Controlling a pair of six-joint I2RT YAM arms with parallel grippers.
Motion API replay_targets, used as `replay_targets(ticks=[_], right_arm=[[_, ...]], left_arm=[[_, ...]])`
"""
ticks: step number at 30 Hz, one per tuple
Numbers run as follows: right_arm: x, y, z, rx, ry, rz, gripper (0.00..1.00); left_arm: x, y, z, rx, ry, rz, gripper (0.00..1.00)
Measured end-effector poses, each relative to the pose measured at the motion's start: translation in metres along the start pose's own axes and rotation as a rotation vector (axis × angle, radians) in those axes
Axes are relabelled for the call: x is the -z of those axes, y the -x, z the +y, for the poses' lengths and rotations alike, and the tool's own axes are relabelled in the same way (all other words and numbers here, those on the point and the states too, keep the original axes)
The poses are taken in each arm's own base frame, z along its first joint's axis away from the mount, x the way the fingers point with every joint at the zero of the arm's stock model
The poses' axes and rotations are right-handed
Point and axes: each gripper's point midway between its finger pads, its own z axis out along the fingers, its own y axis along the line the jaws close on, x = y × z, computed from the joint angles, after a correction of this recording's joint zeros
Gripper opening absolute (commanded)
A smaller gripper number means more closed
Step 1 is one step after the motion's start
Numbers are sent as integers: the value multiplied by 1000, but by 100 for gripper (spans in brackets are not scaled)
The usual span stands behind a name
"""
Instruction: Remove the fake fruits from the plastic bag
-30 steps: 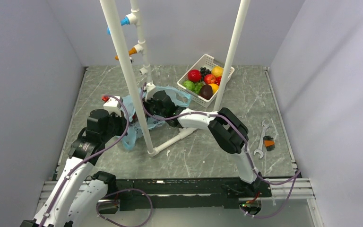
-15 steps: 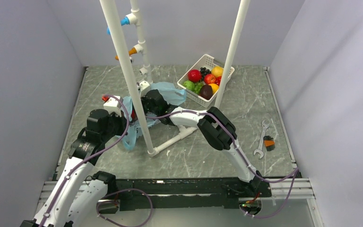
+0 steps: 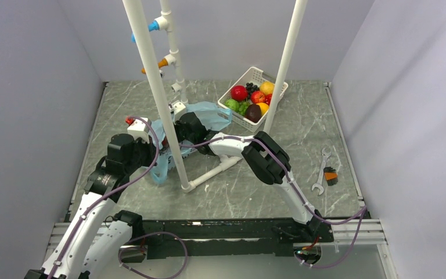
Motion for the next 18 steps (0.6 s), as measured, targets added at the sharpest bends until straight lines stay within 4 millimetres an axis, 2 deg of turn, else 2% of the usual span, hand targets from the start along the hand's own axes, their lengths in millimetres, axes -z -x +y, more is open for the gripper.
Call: replay_targets(ticks=[4, 12, 15, 18], right_arm=[[0, 0, 0, 0, -2, -1, 66], [3, 1, 5, -25, 25, 18, 34], [16, -1, 12, -64, 58, 46, 21], [33, 8, 22, -112, 100, 53, 18]], left_arm=[[0, 0, 0, 0, 0, 2, 0], [-4, -4, 5, 1, 28, 20, 0], [-5, -5, 7, 1, 36, 25, 0], [-4, -6, 9, 1, 49, 28, 0]])
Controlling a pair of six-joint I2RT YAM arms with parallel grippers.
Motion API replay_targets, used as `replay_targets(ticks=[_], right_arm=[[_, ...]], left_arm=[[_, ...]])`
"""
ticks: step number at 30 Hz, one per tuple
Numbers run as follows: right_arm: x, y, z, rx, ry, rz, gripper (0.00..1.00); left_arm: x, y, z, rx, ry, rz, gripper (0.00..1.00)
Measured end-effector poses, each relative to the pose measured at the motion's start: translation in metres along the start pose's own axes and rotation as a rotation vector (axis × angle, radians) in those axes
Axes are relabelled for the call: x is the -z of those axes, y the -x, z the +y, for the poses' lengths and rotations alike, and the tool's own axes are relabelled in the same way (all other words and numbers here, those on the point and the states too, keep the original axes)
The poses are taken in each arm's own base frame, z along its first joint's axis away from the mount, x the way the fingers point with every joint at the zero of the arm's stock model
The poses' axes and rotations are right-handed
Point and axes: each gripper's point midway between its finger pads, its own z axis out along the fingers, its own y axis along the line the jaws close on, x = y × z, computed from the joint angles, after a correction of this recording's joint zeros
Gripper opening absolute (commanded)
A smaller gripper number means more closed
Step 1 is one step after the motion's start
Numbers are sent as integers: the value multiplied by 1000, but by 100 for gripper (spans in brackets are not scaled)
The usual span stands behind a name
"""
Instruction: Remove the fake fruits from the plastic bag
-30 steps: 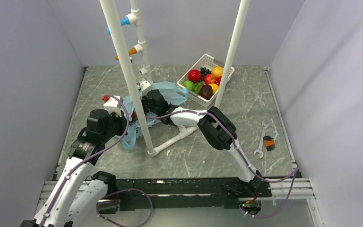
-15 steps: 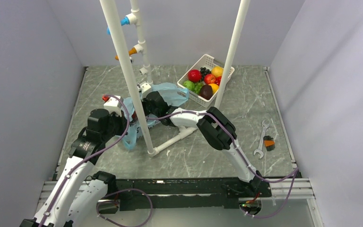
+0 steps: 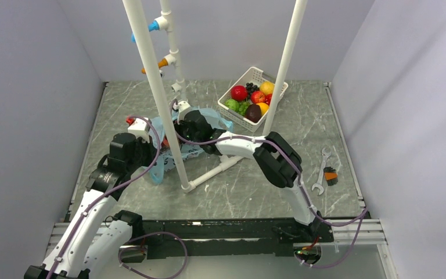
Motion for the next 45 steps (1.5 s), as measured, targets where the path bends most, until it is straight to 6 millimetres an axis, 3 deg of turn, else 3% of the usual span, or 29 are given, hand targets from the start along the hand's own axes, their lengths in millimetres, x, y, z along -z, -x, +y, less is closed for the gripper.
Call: replay_targets(ticks=[8, 16, 23, 29, 34, 42, 45], right_arm=[[49, 47, 34, -100, 120, -66, 9], [84, 43, 49, -176, 184, -43, 3], [94, 37, 41, -221, 170, -26, 0], [101, 50, 13, -277, 127, -51, 0], [126, 84, -2, -293, 103, -117, 0], [181, 149, -2, -262, 104, -265, 0], [192, 168, -18, -225, 49, -303, 0]], left_arm=[[-2, -1, 7, 0, 41, 5, 0], [-4, -3, 11, 0, 64, 16, 0], [-3, -4, 15, 0, 86, 18, 0], [-2, -4, 18, -1, 100, 18, 0], [-4, -6, 22, -1, 121, 27, 0], [-3, -16, 36, 1, 204, 68, 0], [-2, -18, 41, 1, 233, 77, 0]])
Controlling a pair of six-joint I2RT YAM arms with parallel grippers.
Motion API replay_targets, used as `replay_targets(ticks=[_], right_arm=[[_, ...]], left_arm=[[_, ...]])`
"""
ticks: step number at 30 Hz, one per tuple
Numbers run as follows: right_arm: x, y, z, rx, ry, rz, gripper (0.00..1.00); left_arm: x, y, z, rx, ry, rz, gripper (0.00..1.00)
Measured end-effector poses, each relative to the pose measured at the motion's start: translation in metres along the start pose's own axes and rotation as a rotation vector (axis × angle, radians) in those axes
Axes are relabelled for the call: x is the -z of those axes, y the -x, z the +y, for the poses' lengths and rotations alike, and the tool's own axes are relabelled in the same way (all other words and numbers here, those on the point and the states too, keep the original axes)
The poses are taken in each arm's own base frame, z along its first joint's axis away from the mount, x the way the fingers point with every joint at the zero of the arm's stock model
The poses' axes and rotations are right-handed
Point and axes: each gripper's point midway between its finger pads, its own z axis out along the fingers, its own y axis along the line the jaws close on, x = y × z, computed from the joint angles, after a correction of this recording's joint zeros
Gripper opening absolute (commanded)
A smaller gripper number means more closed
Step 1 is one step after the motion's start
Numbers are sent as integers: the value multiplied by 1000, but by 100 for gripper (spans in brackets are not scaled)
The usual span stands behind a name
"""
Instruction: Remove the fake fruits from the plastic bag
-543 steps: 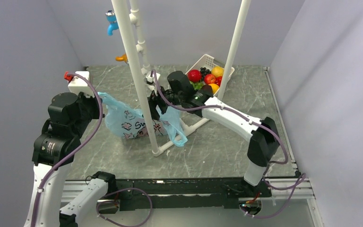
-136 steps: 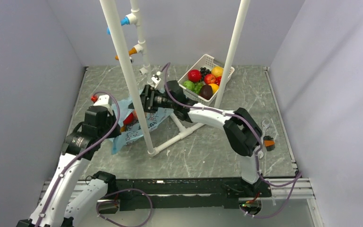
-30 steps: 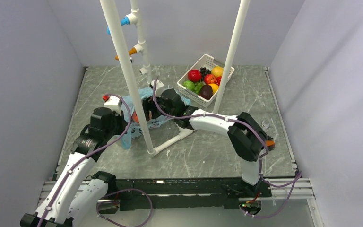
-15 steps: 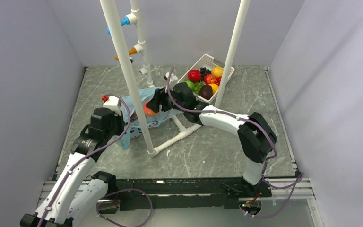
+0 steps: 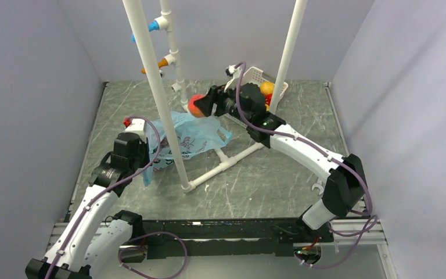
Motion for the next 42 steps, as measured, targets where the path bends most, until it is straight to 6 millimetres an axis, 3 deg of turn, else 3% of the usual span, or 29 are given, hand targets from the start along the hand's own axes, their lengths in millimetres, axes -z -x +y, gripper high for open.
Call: replay_targets(ticks=[6, 11, 17, 22, 27, 31, 35, 39, 42], right_arm=[[1, 54, -52, 160, -212, -110, 0], [-15, 79, -101, 320, -421, -147, 0], [-54, 65, -176, 536, -678, -66, 0], [-85, 22, -250, 730, -883, 77, 0], [-92, -3, -305, 853, -1019, 172, 0], [-92, 26, -318, 848, -1071, 110, 0], [-75, 58, -341, 816, -1128, 58, 3], [-64, 67, -363, 783, -1160, 43, 9], [-62, 62, -383, 753, -1170, 51, 16]], left_arm=[[3, 3, 1, 2, 3, -15, 0], [5, 5, -1, 5, -10, -27, 0], [5, 5, -6, 5, -39, -25, 0], [5, 4, -11, 5, -66, -20, 0], [7, 4, -14, 5, -88, -20, 0], [9, 7, -17, 7, -108, -36, 0], [9, 8, -21, 7, -125, -36, 0], [8, 7, -23, 7, -136, -32, 0], [7, 7, -24, 6, -142, -28, 0]])
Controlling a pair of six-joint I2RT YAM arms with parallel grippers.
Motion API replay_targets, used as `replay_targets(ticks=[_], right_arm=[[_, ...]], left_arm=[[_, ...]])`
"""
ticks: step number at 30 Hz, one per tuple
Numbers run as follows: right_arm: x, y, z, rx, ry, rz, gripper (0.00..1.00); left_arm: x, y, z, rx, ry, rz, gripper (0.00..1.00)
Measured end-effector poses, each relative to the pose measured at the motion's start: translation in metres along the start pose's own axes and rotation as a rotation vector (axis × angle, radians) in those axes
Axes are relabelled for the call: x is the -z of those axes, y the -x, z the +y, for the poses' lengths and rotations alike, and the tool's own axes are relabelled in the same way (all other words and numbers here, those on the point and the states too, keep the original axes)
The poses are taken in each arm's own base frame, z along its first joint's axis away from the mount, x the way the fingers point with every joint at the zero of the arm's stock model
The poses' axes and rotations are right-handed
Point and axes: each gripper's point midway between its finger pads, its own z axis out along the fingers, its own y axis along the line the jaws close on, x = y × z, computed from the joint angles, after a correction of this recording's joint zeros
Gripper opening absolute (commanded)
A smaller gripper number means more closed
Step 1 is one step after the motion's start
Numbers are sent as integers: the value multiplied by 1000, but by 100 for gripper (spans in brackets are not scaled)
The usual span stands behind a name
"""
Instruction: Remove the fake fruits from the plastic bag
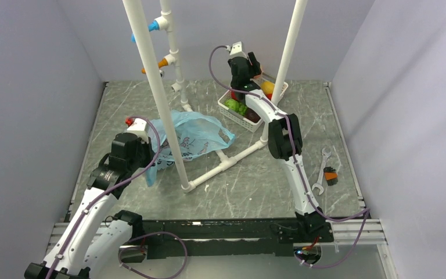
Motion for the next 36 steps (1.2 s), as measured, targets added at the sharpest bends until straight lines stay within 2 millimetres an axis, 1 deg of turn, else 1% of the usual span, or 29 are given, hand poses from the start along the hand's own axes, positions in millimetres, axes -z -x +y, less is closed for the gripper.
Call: replay_targets(ticks=[4, 7, 8, 10, 11, 13, 14, 16, 19, 21, 26, 28, 30, 33, 36], right_arm=[[-7, -22, 5, 2, 24, 44, 24], [-7, -27, 7, -7, 37, 59, 30], [-7, -27, 8, -16, 37, 60, 35], [-7, -29, 10, -32, 43, 61, 48], [-7, -30, 11, -37, 48, 63, 56], [-6, -34, 15, -39, 64, 75, 64], [-6, -36, 17, -38, 70, 85, 71], [-5, -40, 18, -39, 77, 98, 78], [-4, -46, 20, -41, 89, 118, 83], [-2, -49, 23, -45, 105, 130, 90], [4, -58, 33, -54, 150, 173, 90], [10, -56, 36, -59, 164, 185, 89], [19, -54, 34, -59, 177, 199, 89], [39, -40, 29, -68, 197, 207, 88], [69, -11, 25, -133, 245, 196, 86]], left_arm=[[0, 0, 0, 0, -2, -1, 0], [0, 0, 0, 0, -3, -1, 0], [0, 0, 0, 0, -2, -1, 0], [0, 0, 0, 1, -1, -1, 0], [0, 0, 0, 2, -1, 0, 0], [0, 0, 0, 2, 0, -1, 0], [0, 0, 0, 2, 0, 1, 0], [-1, 0, 1, 2, 1, 5, 0], [-2, -2, 1, 1, 3, 11, 0], [-3, -2, 1, 1, 3, 12, 0], [-3, -2, 1, 1, 3, 12, 0], [-3, -2, 1, 1, 3, 12, 0], [-3, -2, 1, 1, 4, 11, 0], [-3, -1, 1, 0, 7, 11, 0], [-3, -1, 2, -1, 8, 10, 0]])
